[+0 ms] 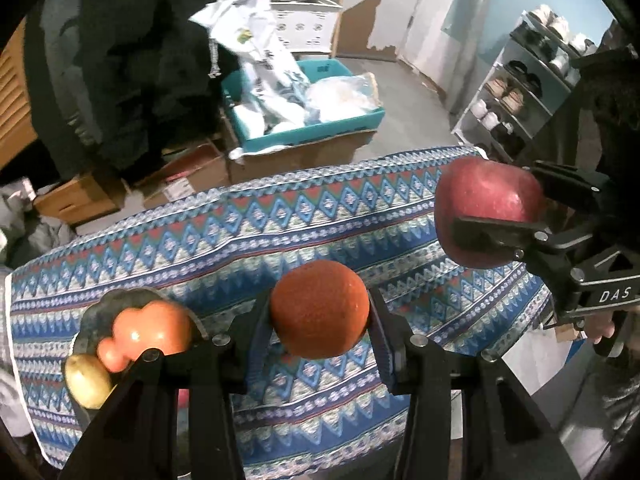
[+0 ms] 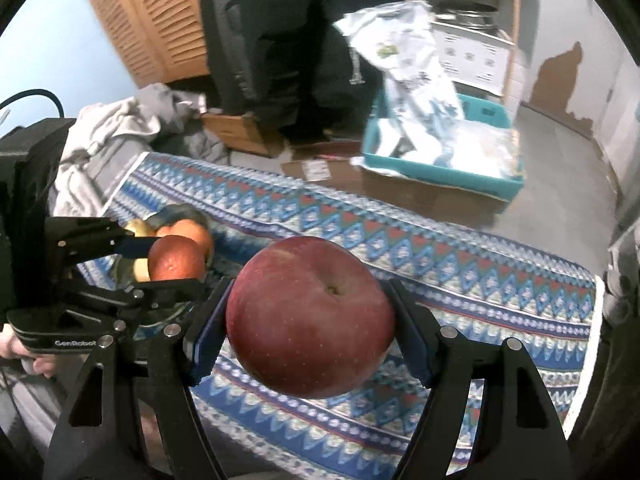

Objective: Organize fruits
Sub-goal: 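Carry the tangerine in the left tool while the right tool carries the apple over the bowl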

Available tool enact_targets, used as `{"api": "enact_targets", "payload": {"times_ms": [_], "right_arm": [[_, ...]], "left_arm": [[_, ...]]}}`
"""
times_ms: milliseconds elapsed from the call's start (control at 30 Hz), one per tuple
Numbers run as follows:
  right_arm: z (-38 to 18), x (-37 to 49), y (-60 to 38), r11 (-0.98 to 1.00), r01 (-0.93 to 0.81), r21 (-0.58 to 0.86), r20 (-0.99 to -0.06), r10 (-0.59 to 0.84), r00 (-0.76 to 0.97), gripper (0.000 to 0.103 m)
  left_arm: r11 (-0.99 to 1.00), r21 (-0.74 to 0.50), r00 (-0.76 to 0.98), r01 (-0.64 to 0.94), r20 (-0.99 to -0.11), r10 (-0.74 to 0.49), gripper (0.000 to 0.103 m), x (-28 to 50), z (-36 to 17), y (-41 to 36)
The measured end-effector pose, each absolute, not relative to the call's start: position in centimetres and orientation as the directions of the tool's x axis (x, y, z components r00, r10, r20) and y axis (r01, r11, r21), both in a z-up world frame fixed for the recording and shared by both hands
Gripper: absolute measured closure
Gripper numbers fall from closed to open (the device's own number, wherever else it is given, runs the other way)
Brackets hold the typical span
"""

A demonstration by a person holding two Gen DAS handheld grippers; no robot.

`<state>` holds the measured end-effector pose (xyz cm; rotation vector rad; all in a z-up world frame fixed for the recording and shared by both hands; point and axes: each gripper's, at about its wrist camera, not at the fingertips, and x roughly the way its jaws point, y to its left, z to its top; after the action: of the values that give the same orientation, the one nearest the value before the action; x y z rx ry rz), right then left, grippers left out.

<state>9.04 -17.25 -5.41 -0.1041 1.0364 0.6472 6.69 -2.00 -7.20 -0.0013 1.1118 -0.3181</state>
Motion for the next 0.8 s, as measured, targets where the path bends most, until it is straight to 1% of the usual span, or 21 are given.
{"api": "enact_targets", "payload": {"times_ms": [400,800], "right_arm": [[-7.0,7.2,-9.1,0.714,-0.654,0.248,-0.839,0.496,0.224,0.028],[-10.8,4.8,0.1,0.612,-0.736,0.289,-0.870,0.489,0.066,0.028]], "left_arm": [[0.979,-0.143,0.435,0.146,-0.879,-0.193,0.057,4.7,-6.8,6.7],[0.986,-0.162,0.408,0.049,-0.897,-0.168,0.057,2.4,-10.2,13.7]]}}
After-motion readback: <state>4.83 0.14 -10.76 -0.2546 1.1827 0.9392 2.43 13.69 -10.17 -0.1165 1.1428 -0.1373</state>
